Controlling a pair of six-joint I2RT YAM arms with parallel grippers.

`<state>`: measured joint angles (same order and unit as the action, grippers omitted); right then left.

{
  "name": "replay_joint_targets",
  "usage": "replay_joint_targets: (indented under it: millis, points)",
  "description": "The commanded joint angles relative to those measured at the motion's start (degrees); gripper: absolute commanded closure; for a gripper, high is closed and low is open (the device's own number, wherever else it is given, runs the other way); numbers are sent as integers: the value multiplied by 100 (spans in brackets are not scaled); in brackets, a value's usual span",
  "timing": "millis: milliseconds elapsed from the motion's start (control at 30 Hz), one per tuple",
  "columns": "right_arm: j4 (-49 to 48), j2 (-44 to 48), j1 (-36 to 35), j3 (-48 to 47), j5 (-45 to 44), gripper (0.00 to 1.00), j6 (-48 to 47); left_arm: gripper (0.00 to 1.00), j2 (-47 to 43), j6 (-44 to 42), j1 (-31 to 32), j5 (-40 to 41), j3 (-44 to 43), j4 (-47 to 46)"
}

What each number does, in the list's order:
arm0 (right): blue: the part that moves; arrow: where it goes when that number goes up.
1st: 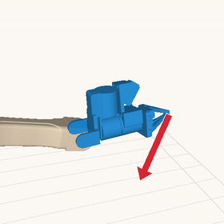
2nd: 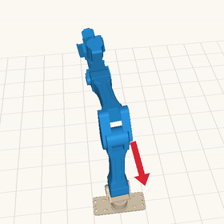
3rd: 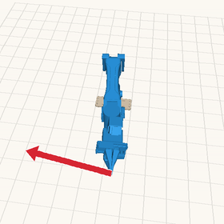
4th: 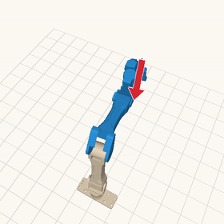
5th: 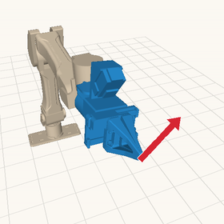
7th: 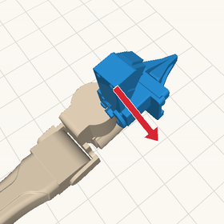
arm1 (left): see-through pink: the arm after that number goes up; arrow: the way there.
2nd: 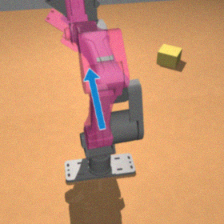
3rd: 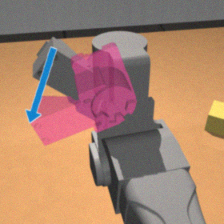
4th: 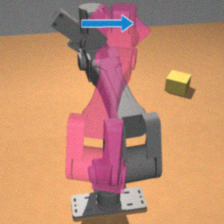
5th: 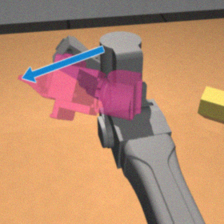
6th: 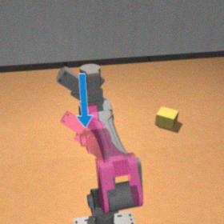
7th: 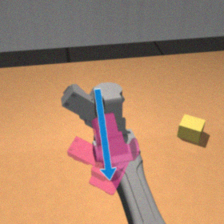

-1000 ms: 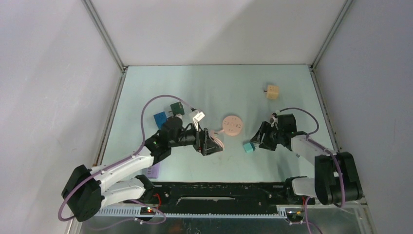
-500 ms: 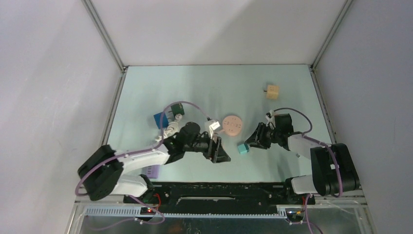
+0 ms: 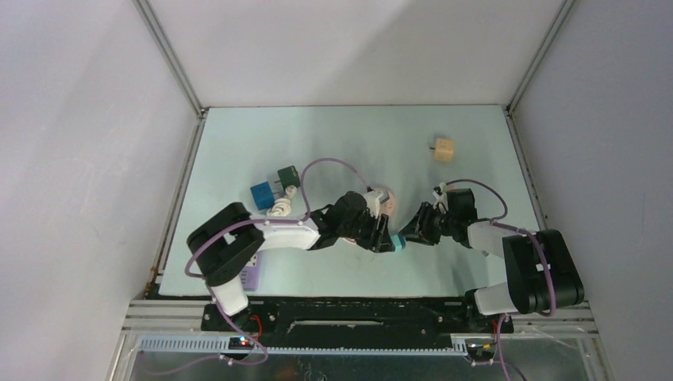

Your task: Insert the plug

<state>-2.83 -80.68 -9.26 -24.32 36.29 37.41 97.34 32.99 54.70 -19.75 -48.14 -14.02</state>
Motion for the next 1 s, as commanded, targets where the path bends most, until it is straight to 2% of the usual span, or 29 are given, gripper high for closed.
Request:
replay_joint_targets:
  millis: [0, 67, 267, 567, 633, 733, 867, 967]
  points:
    - [-555, -81, 6, 69, 117, 59, 184, 50, 528, 96, 15, 433, -417, 287]
    - [-668, -89, 4, 109, 206, 59, 250, 53, 673, 146, 15, 563, -404, 275]
    - [-988, 86, 12, 259, 591, 59, 449, 54, 1035, 165, 15, 659, -433, 282]
    - [-1355, 398, -38, 463, 1010, 60, 792, 67, 1138, 112, 15, 742, -432, 320]
    - [-1466, 492, -45, 563, 1013, 60, 898, 67, 1118, 77, 15, 732, -410, 334]
    - [-1056, 663, -97, 507, 634, 60, 626, 68, 980, 24, 15, 773, -297, 334]
    - [-345, 886, -105, 463, 2, 60, 176, 59, 674, 14, -2, 844, -21, 150]
    - [-278, 834, -93, 455, -123, 60, 23, 45, 446, 2, -52, 879, 117, 94]
